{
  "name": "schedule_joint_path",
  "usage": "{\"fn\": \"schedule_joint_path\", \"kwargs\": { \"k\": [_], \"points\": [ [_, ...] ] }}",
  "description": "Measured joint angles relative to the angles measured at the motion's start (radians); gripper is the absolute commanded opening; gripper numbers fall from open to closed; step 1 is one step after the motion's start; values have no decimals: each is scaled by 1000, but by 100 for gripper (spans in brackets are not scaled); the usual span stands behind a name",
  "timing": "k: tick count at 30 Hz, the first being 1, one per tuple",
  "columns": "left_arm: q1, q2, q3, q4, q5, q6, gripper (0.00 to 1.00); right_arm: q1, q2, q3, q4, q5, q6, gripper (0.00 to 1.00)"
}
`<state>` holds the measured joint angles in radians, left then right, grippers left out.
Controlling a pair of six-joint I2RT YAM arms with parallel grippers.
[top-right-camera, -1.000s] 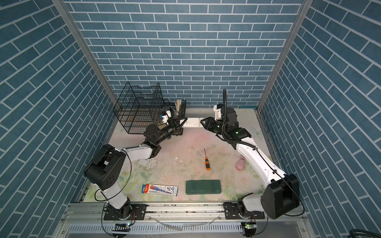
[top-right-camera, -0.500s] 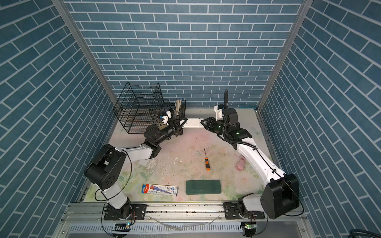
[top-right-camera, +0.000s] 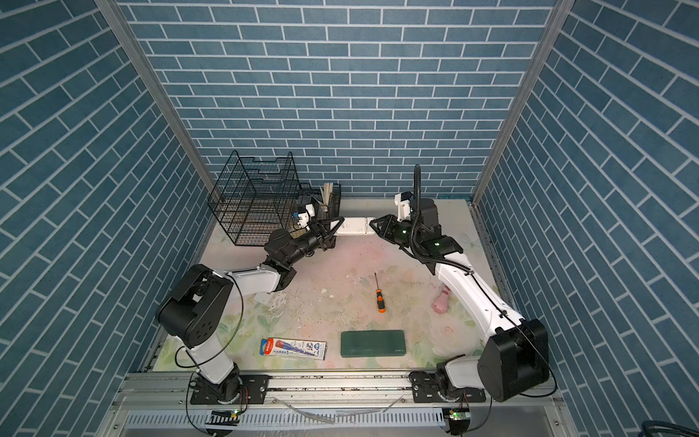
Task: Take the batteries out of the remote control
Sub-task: 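Slide the battery cover off with the right gripper while the left holds the remote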
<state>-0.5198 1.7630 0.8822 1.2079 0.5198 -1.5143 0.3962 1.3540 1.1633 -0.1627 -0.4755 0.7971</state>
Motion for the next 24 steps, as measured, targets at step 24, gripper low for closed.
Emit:
{"fn": "schedule_joint_path", "kwargs": {
  "k": [24],
  "points": [
    [-2,50,0,13,9,13,0,-5,0,0,-27,-12,0,29]
  ]
}}
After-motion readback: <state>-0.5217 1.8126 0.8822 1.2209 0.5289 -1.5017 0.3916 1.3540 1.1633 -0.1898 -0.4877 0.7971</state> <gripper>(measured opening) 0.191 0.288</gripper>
